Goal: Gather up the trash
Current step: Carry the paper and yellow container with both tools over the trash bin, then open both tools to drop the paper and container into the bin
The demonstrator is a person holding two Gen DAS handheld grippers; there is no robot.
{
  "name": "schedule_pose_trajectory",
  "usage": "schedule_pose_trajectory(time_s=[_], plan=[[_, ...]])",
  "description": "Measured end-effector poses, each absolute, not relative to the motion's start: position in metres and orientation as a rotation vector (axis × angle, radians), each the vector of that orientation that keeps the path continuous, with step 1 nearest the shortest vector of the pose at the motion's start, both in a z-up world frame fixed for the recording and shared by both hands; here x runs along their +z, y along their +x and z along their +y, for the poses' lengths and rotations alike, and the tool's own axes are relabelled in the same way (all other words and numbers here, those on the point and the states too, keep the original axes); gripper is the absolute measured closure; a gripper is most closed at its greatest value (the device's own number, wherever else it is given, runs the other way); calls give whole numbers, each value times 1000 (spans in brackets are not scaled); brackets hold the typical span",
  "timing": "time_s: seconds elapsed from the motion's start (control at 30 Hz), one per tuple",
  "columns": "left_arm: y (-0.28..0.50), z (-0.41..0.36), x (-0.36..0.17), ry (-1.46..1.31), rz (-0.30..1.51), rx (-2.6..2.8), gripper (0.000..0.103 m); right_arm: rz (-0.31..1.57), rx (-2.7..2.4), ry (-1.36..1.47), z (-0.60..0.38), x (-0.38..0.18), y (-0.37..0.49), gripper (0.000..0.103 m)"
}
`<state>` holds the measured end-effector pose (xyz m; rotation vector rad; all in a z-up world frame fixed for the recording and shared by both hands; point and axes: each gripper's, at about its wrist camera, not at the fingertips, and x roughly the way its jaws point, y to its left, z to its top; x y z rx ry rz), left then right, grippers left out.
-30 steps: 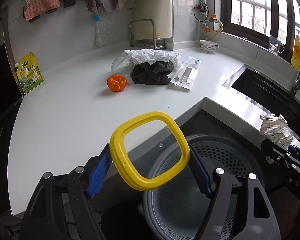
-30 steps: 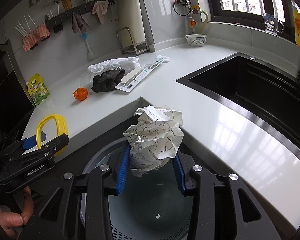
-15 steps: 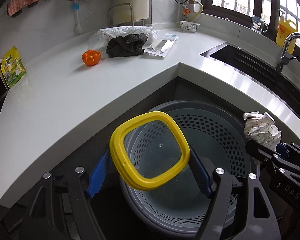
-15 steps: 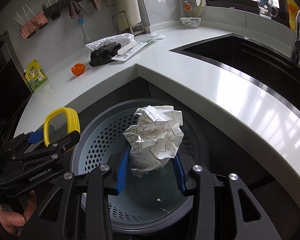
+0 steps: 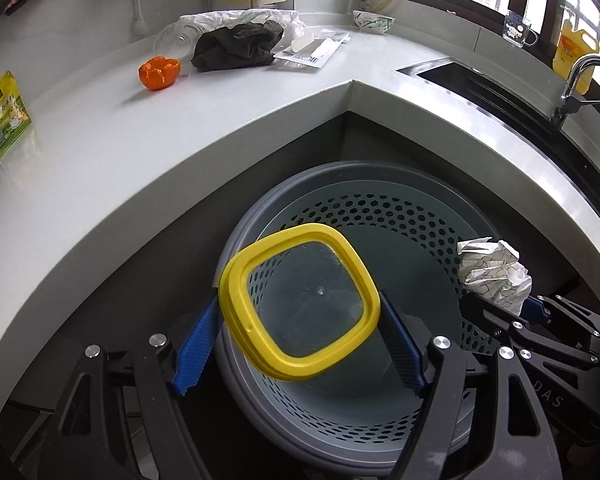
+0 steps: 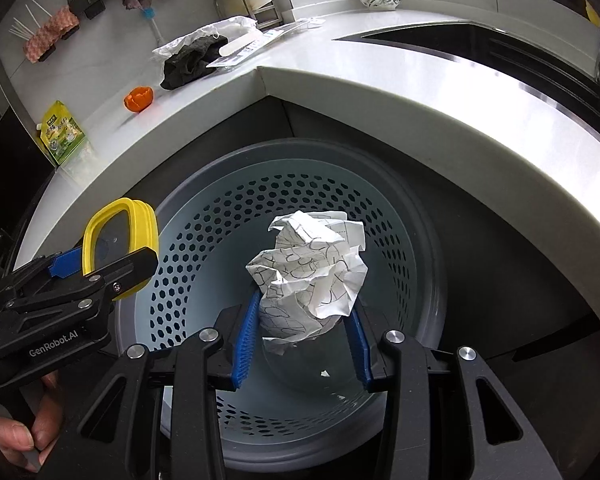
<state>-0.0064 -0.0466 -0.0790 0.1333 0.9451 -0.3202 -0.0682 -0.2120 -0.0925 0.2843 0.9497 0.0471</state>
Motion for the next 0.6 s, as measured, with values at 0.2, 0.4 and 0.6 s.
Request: schedule_pose_trajectory(time_s=[0.2,0.4,0.6], plan=[[-6,-50,-88,148,967,-322,28,966,47,286,-212,-98,-67,64],[-2,-52,-94,156,983,-325,28,985,38,288,-213,-104,-62,64],[1,-49,-99,149,1005,-317,21,981,30,274,-212,-104,-61,55]])
